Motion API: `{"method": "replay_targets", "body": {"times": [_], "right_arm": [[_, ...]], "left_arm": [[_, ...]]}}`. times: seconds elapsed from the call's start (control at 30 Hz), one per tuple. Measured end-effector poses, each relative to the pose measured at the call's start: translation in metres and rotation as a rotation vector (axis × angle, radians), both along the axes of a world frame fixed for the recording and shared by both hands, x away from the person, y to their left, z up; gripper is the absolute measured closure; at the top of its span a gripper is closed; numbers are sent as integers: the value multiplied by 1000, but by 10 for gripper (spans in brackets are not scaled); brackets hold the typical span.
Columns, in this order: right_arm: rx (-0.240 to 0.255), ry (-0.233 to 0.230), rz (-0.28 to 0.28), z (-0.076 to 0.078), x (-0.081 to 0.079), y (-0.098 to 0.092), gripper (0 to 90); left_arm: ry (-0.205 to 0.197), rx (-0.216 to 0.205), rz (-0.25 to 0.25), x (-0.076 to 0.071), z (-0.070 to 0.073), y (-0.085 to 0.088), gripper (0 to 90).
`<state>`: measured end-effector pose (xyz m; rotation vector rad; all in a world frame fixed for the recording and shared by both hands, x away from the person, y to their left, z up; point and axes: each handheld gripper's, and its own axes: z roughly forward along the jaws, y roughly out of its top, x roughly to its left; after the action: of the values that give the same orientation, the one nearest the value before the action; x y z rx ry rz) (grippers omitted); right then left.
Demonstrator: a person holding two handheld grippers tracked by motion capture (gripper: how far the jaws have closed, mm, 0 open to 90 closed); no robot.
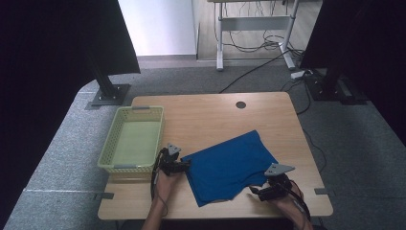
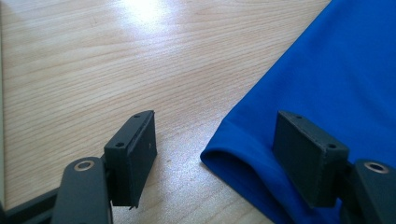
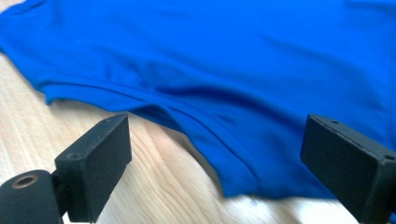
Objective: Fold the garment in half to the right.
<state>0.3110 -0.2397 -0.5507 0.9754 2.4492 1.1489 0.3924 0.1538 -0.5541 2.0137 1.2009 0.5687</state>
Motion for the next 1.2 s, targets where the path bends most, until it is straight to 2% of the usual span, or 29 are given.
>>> {"method": "replay_targets", "body": {"times": [0.63,1.2], "right_arm": [[15,-11,158,6,-1,57,105],[-4,-7,284,4,-9,105,135]], "left_arm": [[-3,-3,9,-2,0,-2,330],[-5,-8,28,-5,0,-4,361]]}}
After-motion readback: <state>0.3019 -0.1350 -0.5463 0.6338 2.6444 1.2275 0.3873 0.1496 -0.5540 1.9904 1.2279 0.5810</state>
